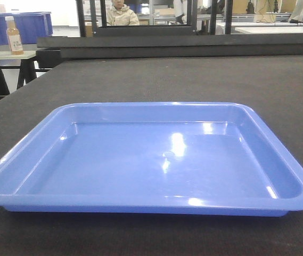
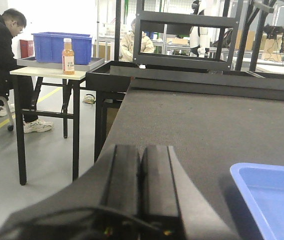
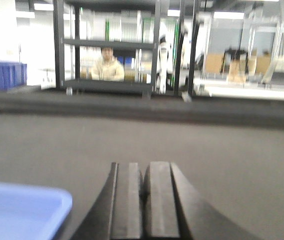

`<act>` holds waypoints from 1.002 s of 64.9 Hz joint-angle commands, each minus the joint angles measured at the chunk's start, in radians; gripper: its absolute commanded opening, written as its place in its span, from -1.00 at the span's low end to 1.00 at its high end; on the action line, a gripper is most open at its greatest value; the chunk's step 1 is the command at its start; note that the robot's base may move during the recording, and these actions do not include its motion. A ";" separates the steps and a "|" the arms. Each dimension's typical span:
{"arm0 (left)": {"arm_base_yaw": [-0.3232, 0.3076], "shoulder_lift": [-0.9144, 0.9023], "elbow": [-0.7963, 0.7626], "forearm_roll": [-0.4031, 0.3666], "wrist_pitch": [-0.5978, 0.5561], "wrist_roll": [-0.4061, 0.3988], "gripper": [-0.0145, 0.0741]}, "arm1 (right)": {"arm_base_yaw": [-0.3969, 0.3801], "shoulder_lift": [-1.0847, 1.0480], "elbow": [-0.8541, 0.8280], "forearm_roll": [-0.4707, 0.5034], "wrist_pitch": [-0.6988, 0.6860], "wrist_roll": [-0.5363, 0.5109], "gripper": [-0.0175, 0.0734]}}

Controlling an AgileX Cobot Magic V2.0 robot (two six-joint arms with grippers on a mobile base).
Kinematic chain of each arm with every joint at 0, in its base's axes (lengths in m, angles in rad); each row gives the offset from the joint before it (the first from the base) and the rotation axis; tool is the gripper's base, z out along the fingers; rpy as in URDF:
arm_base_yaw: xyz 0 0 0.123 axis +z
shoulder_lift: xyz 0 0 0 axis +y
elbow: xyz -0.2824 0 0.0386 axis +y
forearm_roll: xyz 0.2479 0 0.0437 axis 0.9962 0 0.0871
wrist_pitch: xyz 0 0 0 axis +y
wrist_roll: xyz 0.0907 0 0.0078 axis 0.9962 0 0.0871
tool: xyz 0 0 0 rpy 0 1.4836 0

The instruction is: Grab blue tray and place on right shelf

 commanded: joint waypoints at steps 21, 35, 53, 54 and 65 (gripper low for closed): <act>-0.007 0.248 -0.531 0.052 0.397 -0.003 -0.78 | -0.005 0.271 -0.585 -0.011 0.528 -0.001 -0.50; -0.007 0.602 -0.783 0.048 0.769 -0.003 -0.78 | -0.005 0.656 -0.879 0.026 0.911 -0.001 -0.50; -0.007 0.844 -0.858 -0.086 0.762 -0.003 -0.78 | -0.005 0.903 -0.996 0.081 1.079 -0.001 -0.50; -0.007 0.853 -0.858 -0.095 0.758 -0.003 -0.78 | -0.005 0.911 -0.995 0.091 1.079 -0.001 -0.50; -0.009 0.984 -0.861 -0.215 0.748 0.004 -0.78 | -0.005 1.051 -0.996 0.162 1.119 0.003 -0.50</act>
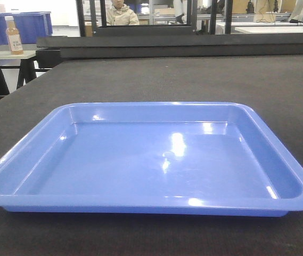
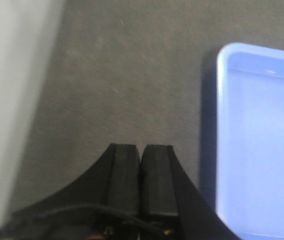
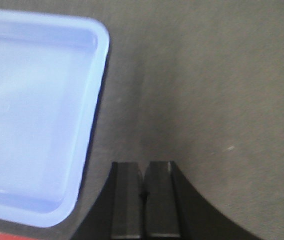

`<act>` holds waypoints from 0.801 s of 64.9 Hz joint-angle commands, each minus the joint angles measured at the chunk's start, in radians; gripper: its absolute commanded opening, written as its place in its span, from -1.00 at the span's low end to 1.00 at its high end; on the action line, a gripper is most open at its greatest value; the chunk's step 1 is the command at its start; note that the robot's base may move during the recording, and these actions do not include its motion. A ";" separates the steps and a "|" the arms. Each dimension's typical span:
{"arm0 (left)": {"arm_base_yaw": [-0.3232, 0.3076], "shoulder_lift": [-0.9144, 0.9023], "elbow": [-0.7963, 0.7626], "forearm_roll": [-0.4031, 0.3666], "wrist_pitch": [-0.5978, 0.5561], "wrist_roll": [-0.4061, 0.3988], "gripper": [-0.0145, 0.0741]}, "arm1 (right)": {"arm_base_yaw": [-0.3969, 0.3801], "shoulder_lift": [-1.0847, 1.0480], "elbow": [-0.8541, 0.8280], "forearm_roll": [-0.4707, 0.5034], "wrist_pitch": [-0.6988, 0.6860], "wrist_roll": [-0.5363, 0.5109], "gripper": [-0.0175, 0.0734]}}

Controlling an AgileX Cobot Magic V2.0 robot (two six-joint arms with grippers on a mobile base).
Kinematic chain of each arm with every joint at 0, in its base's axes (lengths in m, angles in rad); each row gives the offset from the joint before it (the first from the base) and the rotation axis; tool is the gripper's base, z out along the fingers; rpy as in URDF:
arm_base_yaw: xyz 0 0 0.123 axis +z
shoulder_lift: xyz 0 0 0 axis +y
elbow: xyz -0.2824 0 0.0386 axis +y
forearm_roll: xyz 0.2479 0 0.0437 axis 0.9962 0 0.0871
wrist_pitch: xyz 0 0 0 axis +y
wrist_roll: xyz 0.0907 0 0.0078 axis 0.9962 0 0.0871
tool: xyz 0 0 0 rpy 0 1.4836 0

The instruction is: Grab blue tray and place on right shelf

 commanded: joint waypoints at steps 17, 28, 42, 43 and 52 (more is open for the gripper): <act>-0.170 0.229 -0.111 0.049 -0.038 -0.143 -0.77 | 0.079 0.249 -0.036 -0.070 -0.055 0.252 -0.49; -0.314 0.348 -0.183 0.247 -0.004 -0.364 -0.77 | 0.219 0.319 -0.036 -0.184 -0.079 0.427 -0.49; -0.389 0.495 -0.321 0.197 0.125 -0.368 -0.77 | 0.332 0.407 -0.060 -0.171 -0.054 0.514 -0.49; -0.391 0.504 -0.330 0.197 0.130 -0.366 -0.77 | 0.335 0.414 -0.066 -0.171 -0.051 0.514 -0.49; -0.396 0.565 -0.398 0.181 0.155 -0.344 -0.77 | 0.340 0.470 -0.128 -0.153 -0.032 0.514 -0.49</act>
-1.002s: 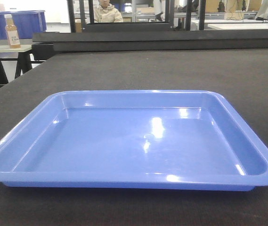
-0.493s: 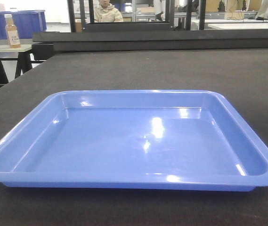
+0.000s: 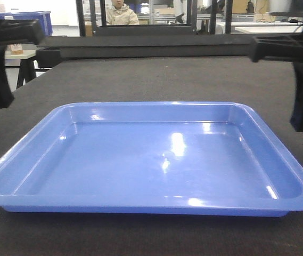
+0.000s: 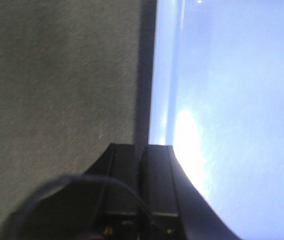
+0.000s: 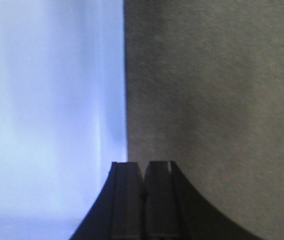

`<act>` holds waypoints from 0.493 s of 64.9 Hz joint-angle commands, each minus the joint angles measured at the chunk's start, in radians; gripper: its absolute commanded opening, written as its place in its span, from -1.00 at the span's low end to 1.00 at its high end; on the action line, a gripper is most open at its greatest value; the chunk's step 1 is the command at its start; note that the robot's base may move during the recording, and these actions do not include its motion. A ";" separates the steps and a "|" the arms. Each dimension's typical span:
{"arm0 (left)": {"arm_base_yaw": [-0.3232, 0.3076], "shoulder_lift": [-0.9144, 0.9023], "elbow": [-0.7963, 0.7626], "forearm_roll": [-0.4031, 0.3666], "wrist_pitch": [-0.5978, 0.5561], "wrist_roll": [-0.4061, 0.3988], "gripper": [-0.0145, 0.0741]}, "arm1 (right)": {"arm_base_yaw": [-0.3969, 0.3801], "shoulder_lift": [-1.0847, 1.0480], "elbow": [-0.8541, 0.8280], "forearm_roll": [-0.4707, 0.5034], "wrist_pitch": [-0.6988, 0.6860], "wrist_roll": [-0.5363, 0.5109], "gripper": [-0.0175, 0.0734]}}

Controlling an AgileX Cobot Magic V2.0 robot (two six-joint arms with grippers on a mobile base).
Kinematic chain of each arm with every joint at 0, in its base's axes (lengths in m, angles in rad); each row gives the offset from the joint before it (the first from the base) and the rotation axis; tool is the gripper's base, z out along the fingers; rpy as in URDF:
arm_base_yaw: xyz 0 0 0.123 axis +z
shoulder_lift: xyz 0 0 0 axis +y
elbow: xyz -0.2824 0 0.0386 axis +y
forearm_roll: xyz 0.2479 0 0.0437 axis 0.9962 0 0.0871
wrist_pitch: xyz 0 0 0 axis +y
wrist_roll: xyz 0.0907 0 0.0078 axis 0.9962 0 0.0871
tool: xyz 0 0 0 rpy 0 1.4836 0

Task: Grab blue tray and place on right shelf
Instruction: 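Lower both grippers toward the side rims of the blue tray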

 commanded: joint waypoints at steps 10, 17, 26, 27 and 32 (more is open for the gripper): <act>-0.009 0.036 -0.079 -0.069 -0.001 0.079 -0.78 | 0.002 0.048 -0.128 0.018 -0.008 0.007 -0.49; -0.009 0.053 -0.079 -0.069 0.016 0.079 -0.78 | 0.002 0.083 -0.154 0.018 -0.004 0.007 -0.49; -0.009 0.059 -0.079 -0.065 0.004 0.079 -0.78 | 0.002 0.115 -0.174 0.018 0.019 0.006 -0.49; -0.009 0.059 -0.079 -0.063 0.004 0.079 -0.78 | 0.002 0.116 -0.174 0.017 0.020 0.006 -0.49; -0.009 0.059 -0.079 -0.063 0.013 0.093 -0.78 | 0.002 0.118 -0.174 0.011 0.018 0.006 -0.49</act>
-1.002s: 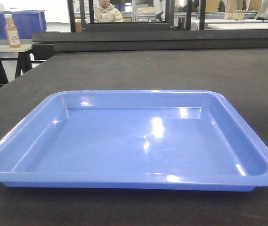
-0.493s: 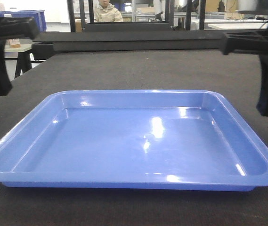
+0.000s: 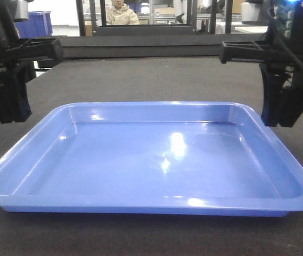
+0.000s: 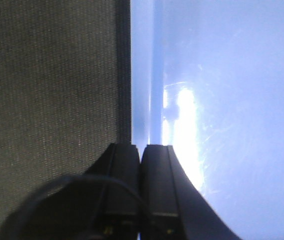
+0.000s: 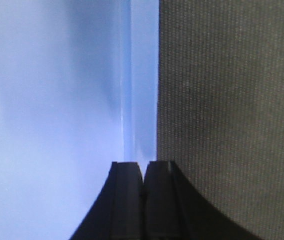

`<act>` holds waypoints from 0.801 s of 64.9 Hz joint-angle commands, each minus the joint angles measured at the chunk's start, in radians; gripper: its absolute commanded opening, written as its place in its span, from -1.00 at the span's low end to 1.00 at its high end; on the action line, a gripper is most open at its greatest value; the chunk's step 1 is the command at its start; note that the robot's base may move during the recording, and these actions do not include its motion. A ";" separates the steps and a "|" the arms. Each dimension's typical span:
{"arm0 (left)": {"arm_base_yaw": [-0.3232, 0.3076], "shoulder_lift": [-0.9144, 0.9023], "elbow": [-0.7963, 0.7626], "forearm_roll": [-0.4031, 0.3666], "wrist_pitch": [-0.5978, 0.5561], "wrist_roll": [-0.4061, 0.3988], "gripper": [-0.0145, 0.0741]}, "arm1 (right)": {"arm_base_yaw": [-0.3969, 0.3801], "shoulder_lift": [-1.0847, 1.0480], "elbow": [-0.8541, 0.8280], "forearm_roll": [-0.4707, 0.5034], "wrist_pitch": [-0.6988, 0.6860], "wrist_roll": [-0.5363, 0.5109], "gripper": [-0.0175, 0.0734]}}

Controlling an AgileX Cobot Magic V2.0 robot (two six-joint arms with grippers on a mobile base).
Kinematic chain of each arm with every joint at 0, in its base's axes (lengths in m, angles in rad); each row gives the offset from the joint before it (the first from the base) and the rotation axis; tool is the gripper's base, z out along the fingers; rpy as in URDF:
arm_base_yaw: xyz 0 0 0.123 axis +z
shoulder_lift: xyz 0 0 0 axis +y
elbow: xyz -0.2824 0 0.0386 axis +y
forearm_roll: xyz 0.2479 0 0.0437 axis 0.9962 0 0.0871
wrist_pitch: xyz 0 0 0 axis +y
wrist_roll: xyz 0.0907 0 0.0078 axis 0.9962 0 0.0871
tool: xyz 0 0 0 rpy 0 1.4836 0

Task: Grab blue tray and place on right shelf
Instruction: 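Lower both grippers toward the side rims of the blue tray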

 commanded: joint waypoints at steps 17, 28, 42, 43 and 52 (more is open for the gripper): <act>-0.008 -0.033 -0.032 -0.011 0.021 0.037 -0.78 | 0.002 -0.036 -0.035 -0.005 0.000 0.002 -0.49; -0.008 -0.033 -0.032 -0.036 0.030 0.039 -0.78 | 0.002 -0.036 -0.035 -0.005 0.005 0.001 -0.49; -0.008 -0.032 -0.032 -0.036 -0.023 0.039 -0.23 | 0.002 -0.029 -0.035 -0.005 -0.003 -0.026 0.15; -0.008 -0.032 -0.032 -0.036 -0.030 0.039 -0.17 | 0.002 -0.029 -0.035 -0.005 -0.003 -0.026 0.21; -0.008 -0.027 -0.032 -0.007 -0.038 0.039 0.12 | 0.002 -0.004 -0.035 -0.005 -0.014 -0.026 0.53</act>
